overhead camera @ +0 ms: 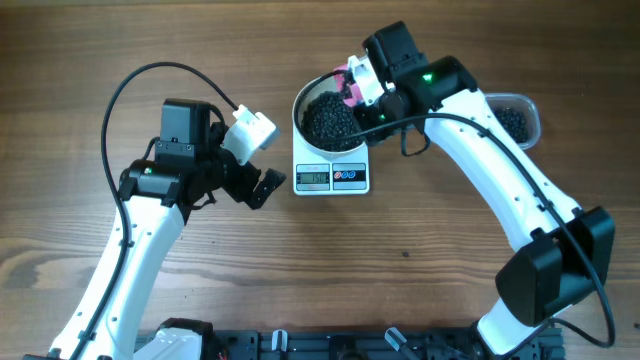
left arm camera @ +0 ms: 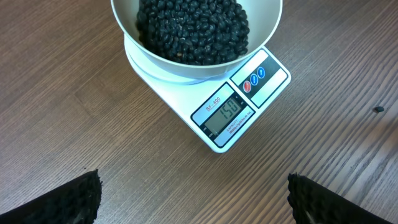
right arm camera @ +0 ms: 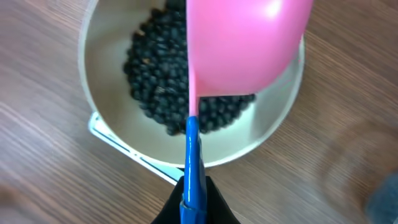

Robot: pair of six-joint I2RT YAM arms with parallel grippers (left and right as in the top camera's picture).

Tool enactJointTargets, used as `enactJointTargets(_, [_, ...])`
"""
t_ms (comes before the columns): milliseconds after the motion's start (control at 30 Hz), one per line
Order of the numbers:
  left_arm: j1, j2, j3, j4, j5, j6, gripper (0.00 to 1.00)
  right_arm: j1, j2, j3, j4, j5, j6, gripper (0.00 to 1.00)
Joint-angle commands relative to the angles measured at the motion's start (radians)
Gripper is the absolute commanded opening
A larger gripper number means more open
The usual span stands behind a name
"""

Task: Scoop item into bowl and weigh 150g on scale

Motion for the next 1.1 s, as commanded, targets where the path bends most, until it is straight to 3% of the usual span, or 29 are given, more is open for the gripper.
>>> enactJointTargets(0, [0.005,-0.003,-0.006,0.003,0.005,-0.002,1.00,-0.029,-0.027,0.019,0.013,-0.104,0.000,0.04])
enactJointTargets(233, [0.005,-0.003,-0.006,0.003,0.006,-0.003,1.00,-0.040,-0.027,0.019,0.014,-0.121,0.003,0.04])
enactJointTargets(1067, [0.005,-0.003,-0.006,0.003,0.006,-0.003,1.00,-0.298,-0.035,0.019,0.059,-0.647,-0.016,0.04])
